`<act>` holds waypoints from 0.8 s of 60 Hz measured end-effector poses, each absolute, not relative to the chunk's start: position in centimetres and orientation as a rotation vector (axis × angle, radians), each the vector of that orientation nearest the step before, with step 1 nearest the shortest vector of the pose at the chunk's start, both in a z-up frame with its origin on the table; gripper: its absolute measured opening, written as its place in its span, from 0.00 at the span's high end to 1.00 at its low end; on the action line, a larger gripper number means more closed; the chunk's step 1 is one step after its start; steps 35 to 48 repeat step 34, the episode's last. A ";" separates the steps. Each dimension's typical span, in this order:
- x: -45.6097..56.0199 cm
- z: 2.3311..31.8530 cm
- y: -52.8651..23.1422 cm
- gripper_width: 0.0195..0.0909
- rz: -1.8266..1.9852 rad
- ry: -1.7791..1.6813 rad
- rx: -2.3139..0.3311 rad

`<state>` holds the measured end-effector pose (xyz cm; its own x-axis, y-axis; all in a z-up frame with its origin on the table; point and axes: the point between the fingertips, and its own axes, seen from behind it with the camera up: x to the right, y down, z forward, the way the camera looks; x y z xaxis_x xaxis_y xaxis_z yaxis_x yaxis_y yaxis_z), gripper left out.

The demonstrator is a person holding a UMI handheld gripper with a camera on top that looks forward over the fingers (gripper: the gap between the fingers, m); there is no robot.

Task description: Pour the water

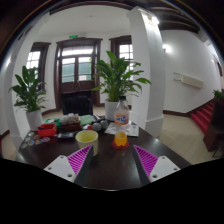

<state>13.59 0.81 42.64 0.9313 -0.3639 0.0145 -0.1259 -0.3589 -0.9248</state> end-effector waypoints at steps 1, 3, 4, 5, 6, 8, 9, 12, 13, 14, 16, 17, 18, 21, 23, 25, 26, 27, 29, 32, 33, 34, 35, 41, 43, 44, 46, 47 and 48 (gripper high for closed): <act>13.0 43.0 0.6 0.16 -0.243 0.352 -1.933; 11.9 43.7 0.3 0.17 -0.209 0.346 -1.919; 11.3 44.0 0.5 0.17 -0.191 0.345 -1.911; 10.8 44.4 0.4 0.17 -0.176 0.344 -1.901; 10.2 44.9 -0.1 0.16 -0.162 0.342 -1.892; 9.3 45.5 -0.5 0.17 -0.139 0.331 -1.879; 8.9 45.7 -0.7 0.17 -0.132 0.322 -1.878; 7.7 46.3 -0.9 0.16 -0.133 0.295 -1.878; 7.5 46.5 -1.0 0.16 -0.135 0.286 -1.877; 7.3 46.6 -1.1 0.16 -0.135 0.280 -1.877; 6.7 46.8 -1.2 0.16 -0.122 0.272 -1.875; 6.5 47.0 -1.2 0.16 -0.117 0.266 -1.874; 6.2 47.1 -1.3 0.16 -0.116 0.258 -1.873; 5.4 47.3 -1.4 0.16 -0.107 0.241 -1.875; 5.1 47.3 -1.5 0.16 -0.103 0.236 -1.877; 4.8 47.3 -1.5 0.16 -0.098 0.229 -1.878; 4.7 47.3 -1.5 0.16 -0.096 0.225 -1.879; 4.8 47.3 -1.0 0.16 -0.093 0.221 -1.880; 4.6 47.4 -1.0 0.16 -0.092 0.215 -1.880; 4.5 47.4 -1.1 0.16 -0.088 0.210 -1.886; 4.4 47.4 -1.1 0.16 -0.089 0.208 -1.886; 4.4 47.4 -1.1 0.16 -0.090 0.207 -1.887; 4.4 47.4 -1.1 0.16 -0.090 0.207 -1.887; 4.4 47.4 -1.1 0.16 -0.090 0.207 -1.887; 4.4 47.4 -1.1 0.16 -0.090 0.207 -1.887; 4.4 47.4 -1.1 0.16 -0.090 0.207 -1.887; 4.4 47.4 -1.1 0.16 -0.090 0.207 -1.887; 4.4 47.4 -1.1 0.16 -0.090 0.207 -1.887; 4.4 47.4 -1.1 0.16 -0.090 0.207 -1.887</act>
